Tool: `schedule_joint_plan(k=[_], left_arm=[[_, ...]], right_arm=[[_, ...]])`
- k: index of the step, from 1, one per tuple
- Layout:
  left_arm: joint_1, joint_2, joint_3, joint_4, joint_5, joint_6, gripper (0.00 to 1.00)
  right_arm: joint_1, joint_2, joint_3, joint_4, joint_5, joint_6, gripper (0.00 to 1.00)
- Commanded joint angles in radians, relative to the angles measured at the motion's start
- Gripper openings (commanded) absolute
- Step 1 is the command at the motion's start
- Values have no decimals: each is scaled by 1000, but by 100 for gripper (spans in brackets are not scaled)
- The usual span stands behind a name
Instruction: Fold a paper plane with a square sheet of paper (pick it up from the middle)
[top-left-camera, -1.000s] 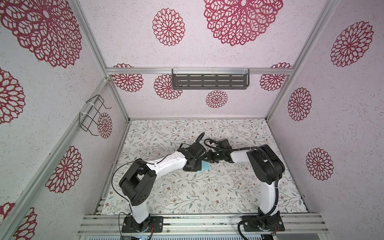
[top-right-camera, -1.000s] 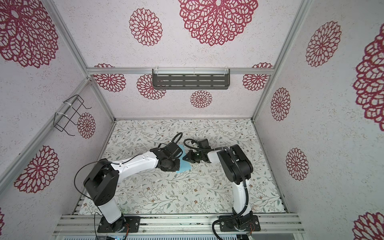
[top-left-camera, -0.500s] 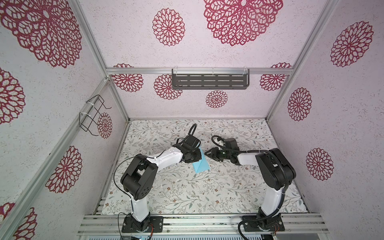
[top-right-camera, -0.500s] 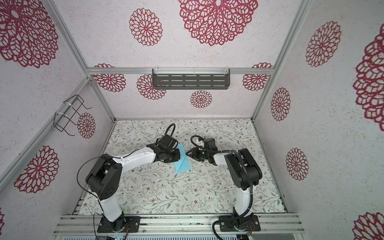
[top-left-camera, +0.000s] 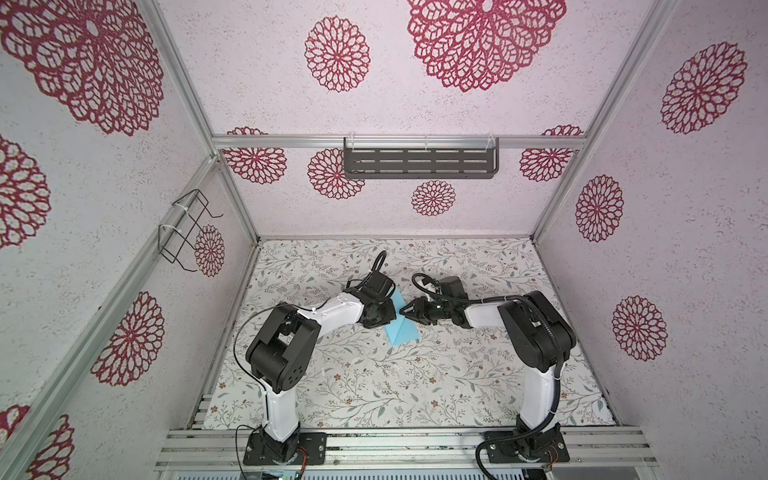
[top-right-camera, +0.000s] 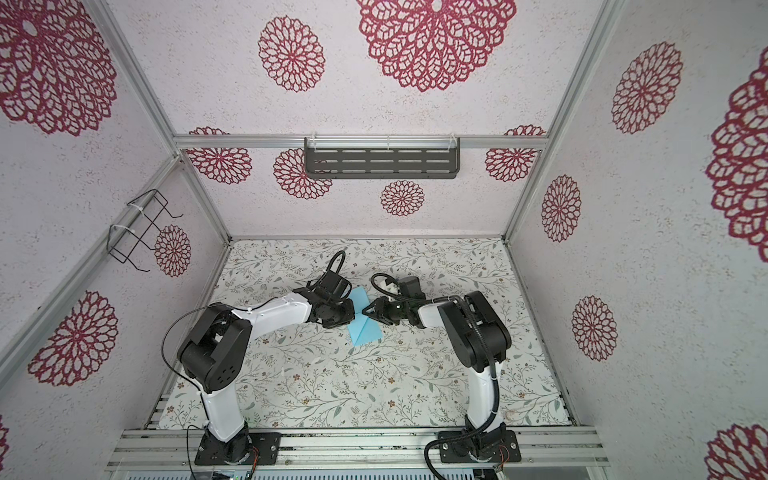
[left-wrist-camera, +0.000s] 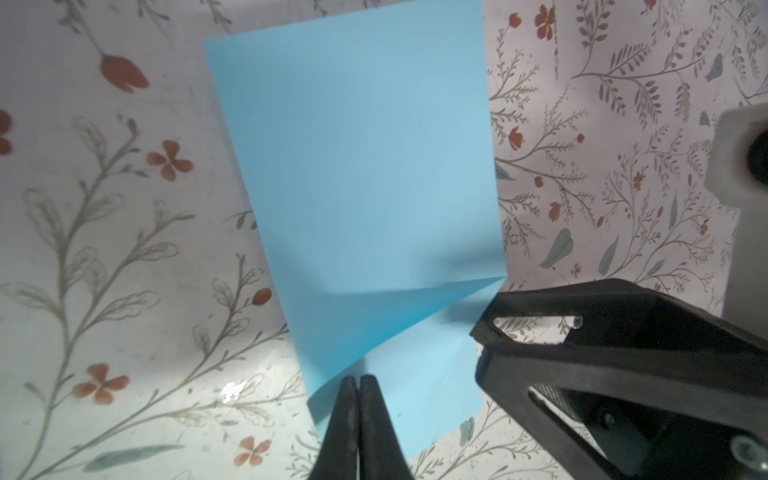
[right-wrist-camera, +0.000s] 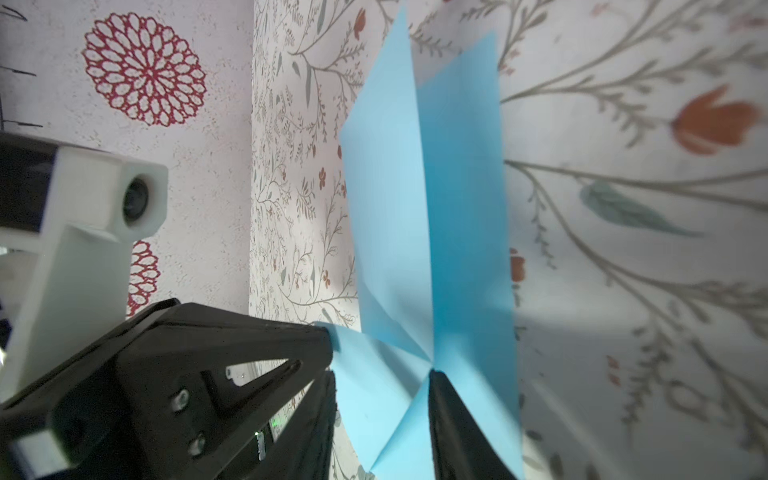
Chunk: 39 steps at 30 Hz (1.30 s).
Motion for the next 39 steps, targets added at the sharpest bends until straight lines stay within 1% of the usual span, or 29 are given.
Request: schedule_joint_plan(k=[1,5,8,10,12,16,19,20,22,24,26,27,29,32,34,35,37,39], left_arm=[[1,-13,-16,13,-13,-16,5],[4,-24,-29,15,-19,-18,6],[11,-40,-45,20,-16,-19,6],[24,-52,-53,16,-1,-27,7],[40,-82,-66,18,16,-29,8],[91,-187,-133,75,81,-57,14],[133,-286,-204,146,133,-90,28],[144,-319,-233,182,152,-101,34],[157,-376,-289,271,200,-126,49],[161,-423,-348,395,258,-151,69],[162,-451,-390,499,303,-175,82],[160,-458,-405,541,323,-192,87],[160,-461,-421,622,363,-222,92],[158,-449,-424,711,418,-250,94],[158,-443,-427,756,440,-263,93],[158,-441,-427,777,449,-267,90],[158,-438,-425,796,460,-269,83],[159,-436,-422,800,459,-269,71]], right_arm=[[13,25,27,21,-60,-14,39],[25,45,24,75,-91,3,35],[32,47,7,143,-100,9,28],[33,47,6,159,-101,4,20],[32,38,6,162,-89,-5,12],[30,-2,9,174,-70,-14,7],[26,-44,9,199,-58,2,5],[22,-60,7,225,-61,24,5],[16,-87,3,293,-78,86,5],[8,-111,2,394,-103,180,5],[4,-125,4,499,-127,273,5],[2,-132,8,543,-135,318,5],[0,-142,16,607,-150,389,5],[0,-143,22,690,-171,478,5],[-1,-141,23,731,-178,520,5],[-2,-141,21,751,-180,538,6],[-3,-141,19,775,-184,562,5],[-3,-141,16,790,-184,577,5]])
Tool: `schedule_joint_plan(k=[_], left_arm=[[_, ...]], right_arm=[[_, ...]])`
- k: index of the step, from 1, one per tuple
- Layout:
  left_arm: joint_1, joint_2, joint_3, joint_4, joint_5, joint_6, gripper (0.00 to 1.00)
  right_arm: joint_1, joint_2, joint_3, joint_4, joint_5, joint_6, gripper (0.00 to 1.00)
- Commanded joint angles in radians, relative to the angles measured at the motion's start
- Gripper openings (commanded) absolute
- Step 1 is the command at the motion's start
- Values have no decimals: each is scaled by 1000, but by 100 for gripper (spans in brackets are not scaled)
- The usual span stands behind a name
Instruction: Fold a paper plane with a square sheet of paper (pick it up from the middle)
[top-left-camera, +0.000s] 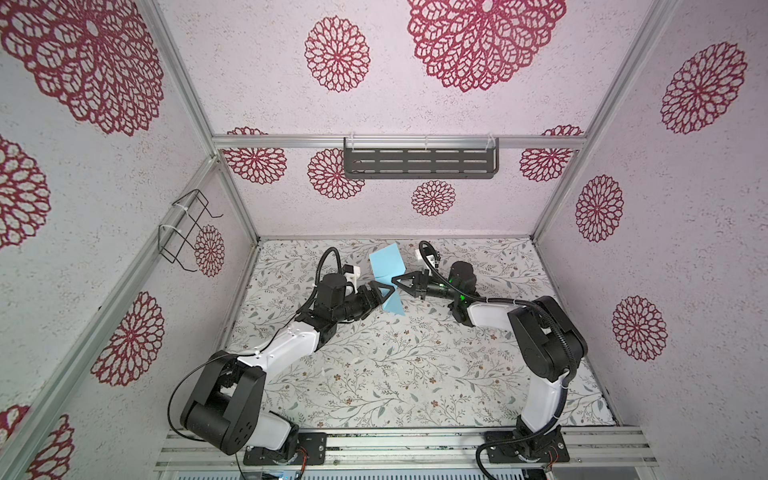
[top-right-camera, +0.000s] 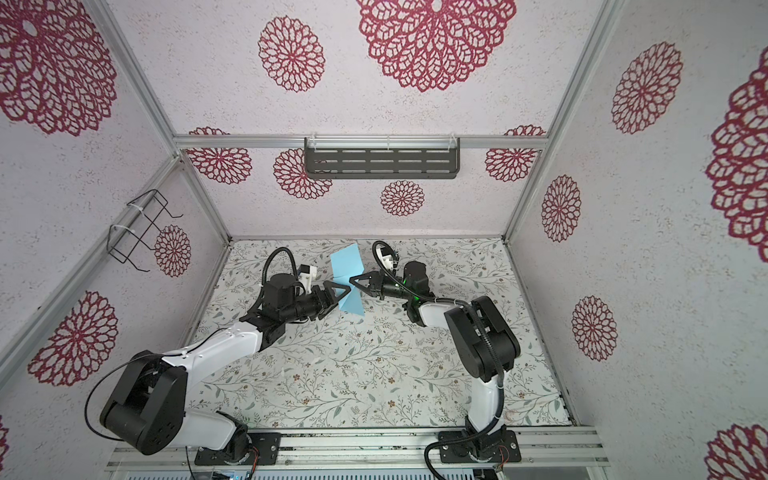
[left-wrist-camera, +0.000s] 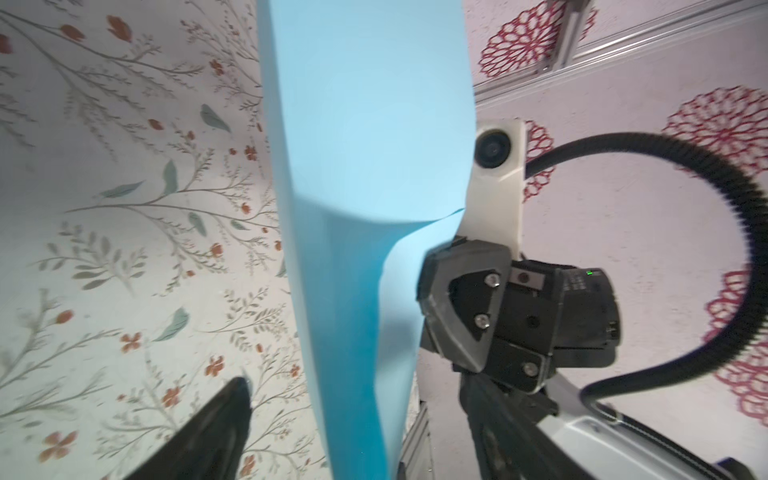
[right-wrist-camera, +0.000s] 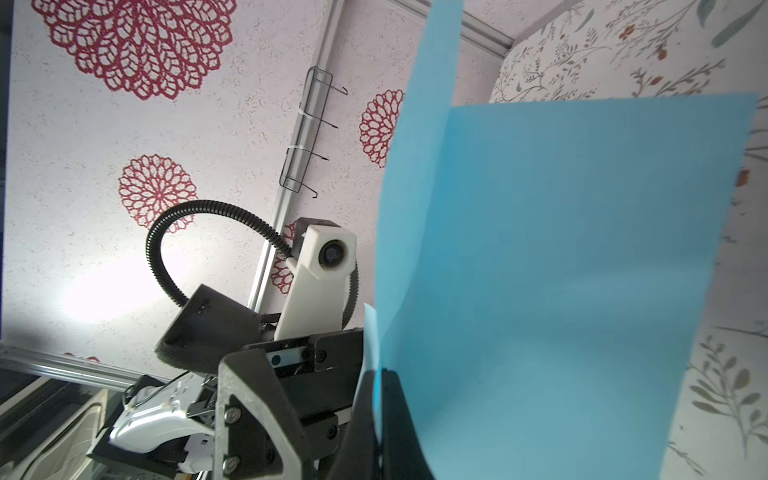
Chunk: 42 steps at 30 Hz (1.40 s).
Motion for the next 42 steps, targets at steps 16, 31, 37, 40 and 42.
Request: schedule_joint_plan(k=[16,31,37,40,42], left_arm=[[15,6,21,21,-32,31,6],[-40,187,489,-1249,-969,402,4],[-115,450,743,-1612,-1278,329,5],[-154,582,811,-1607,-1244,339,6],[-174,640,846,-1574,-1181,351,9]], right_arm=[[-45,-82,-16,-68,2,-75,24],[-109,-449,-28,-1004,755,-919,88],[-109,-557,-95,-985,915,-954,99],[-109,-600,-140,-945,946,-946,99],[-110,-625,-169,-918,939,-946,99]])
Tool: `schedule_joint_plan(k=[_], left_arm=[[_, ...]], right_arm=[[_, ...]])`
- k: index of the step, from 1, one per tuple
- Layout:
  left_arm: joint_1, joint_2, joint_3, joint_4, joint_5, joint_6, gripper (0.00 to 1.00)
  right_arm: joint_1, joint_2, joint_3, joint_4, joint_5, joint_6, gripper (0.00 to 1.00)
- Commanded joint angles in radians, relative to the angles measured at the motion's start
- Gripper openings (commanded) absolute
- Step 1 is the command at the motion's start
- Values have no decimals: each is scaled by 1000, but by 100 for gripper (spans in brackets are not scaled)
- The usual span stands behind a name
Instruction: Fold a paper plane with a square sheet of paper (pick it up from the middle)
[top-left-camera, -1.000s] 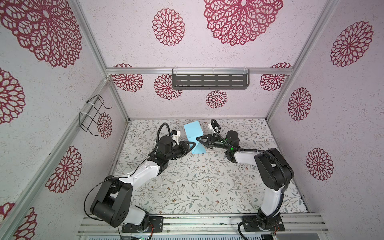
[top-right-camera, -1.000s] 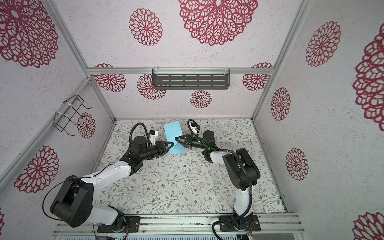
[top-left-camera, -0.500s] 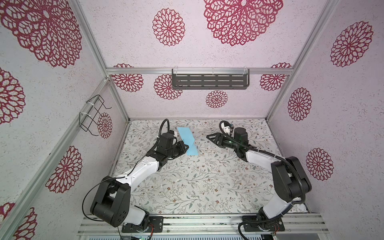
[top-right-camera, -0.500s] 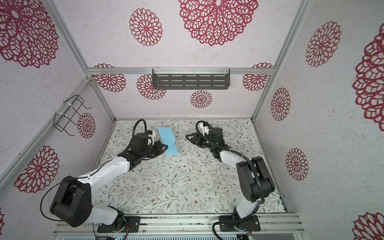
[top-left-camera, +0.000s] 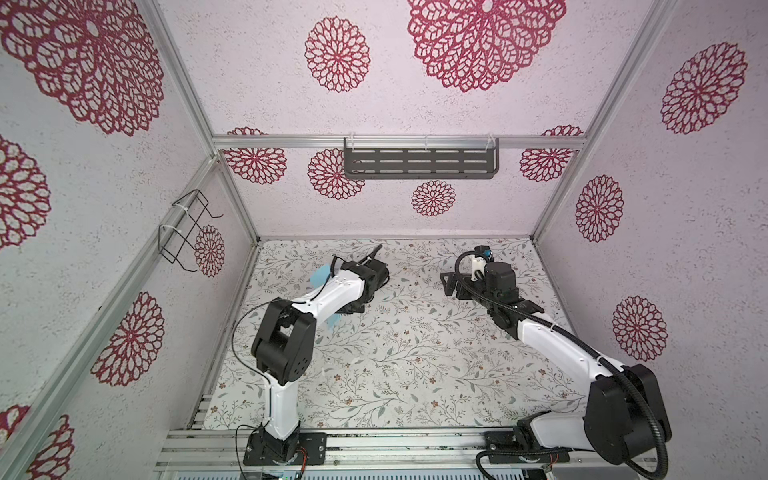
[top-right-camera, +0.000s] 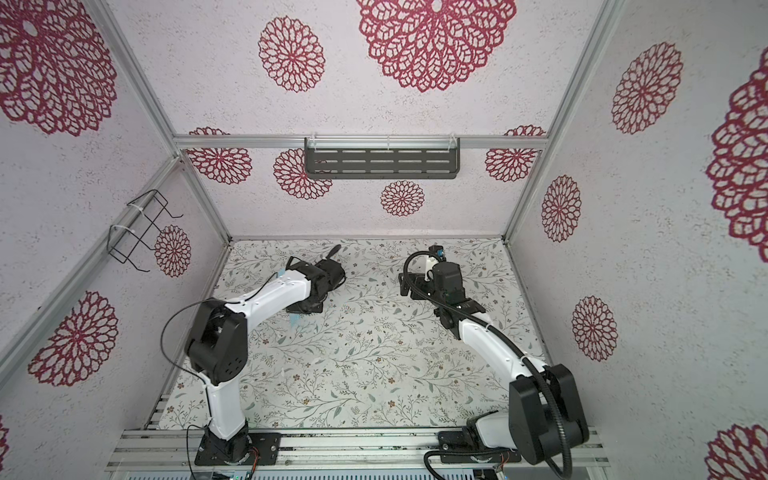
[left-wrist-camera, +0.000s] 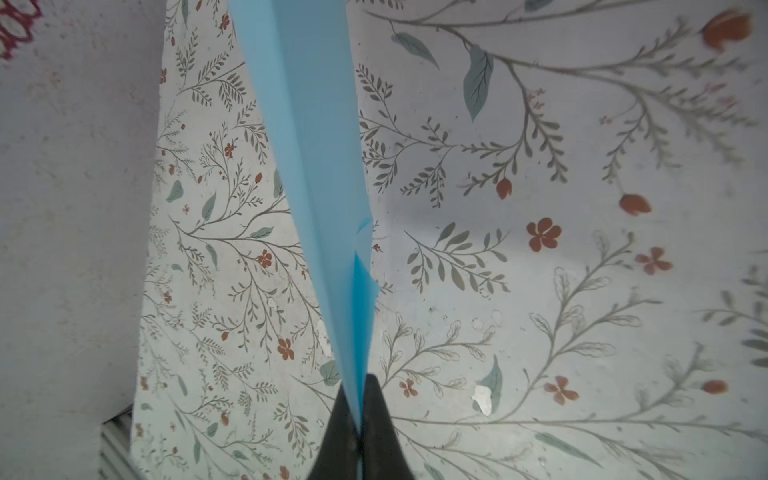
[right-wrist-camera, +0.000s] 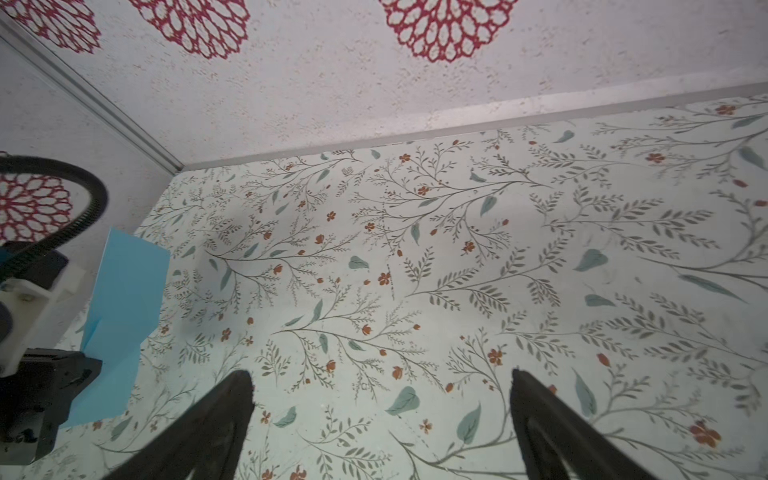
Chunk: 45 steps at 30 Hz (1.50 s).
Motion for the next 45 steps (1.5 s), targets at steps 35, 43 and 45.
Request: schedule_joint_plan(k=[35,43,45], left_arm=[[501,-739,-679,592,522,-61,97],[514,-734,-680,607,557,-57,97],[514,-726,-680,618,586,-56,98]], right_arm=[[473,896,714,-28,-399,194,67],[469,972,764,-149,-356,157,63],[460,951,726,-151,-348,154,63]])
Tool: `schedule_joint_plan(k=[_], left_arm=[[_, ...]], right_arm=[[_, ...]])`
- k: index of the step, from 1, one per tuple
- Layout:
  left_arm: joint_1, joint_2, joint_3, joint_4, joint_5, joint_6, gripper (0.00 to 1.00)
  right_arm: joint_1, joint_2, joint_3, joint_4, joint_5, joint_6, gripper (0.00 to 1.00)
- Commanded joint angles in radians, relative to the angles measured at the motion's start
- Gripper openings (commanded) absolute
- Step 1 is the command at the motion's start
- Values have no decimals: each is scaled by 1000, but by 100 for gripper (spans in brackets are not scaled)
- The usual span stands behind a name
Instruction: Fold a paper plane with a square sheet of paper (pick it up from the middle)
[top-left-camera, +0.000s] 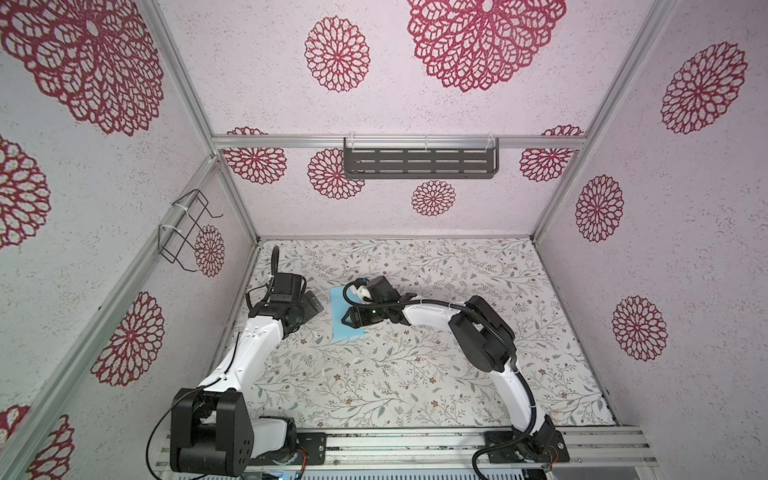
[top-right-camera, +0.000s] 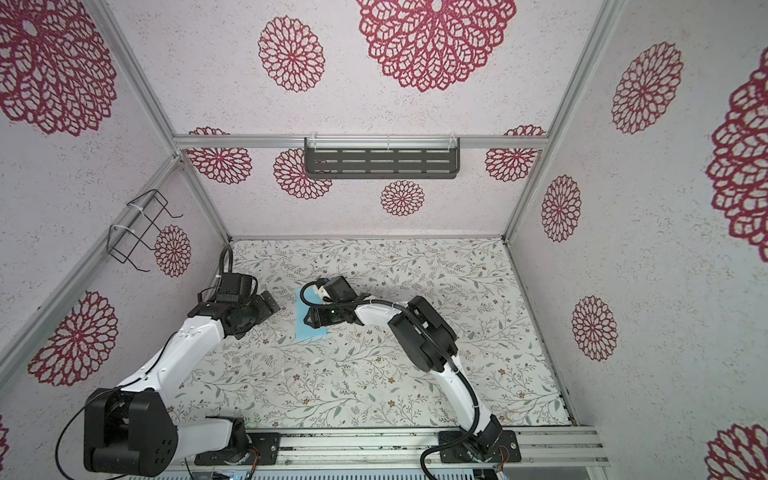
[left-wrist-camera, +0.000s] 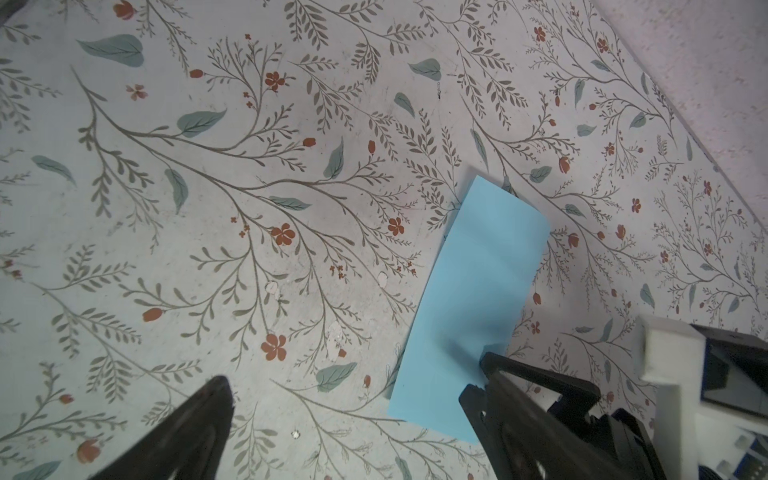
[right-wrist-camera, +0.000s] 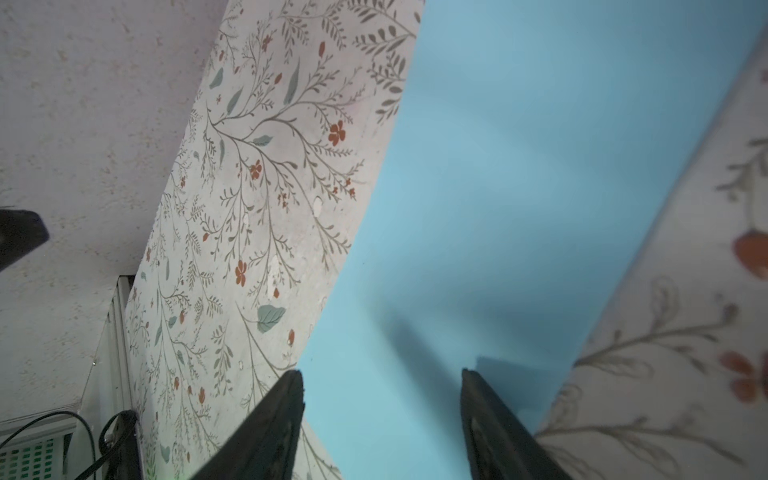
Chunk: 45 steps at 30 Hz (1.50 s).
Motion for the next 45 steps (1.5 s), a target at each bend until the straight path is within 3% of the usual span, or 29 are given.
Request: schedule_joint_plan(k=[1,7,10,15,19,27,35,45], left_arm=[[6,7,-1,40,51,-9,97],[-3,26,-24,112,186,-22,97],[-32,30,-53,180,256,-41,97],[-112,60,-80,283,349,-90,97],[-169,92,-110,357,403,-147,97],[-250,154,-177,484,465,-245,100],[-288,241,-174,547,519,-271,86],[-300,363,-163,610,593,-294,62]], right_arm=[[-17,-32,-51,-69,29,-15,63],[-82,-205,-356,11,9,-24,63],[-118,-275,-469,36,-59,-49,63],[-174,-381,-483,40,-194,-47,62],[-204,-427,-481,115,-206,19,61],[-234,-328,-462,150,-175,81,48],[-254,-268,-466,149,-167,97,45],[-266,-242,-492,165,-186,112,45]])
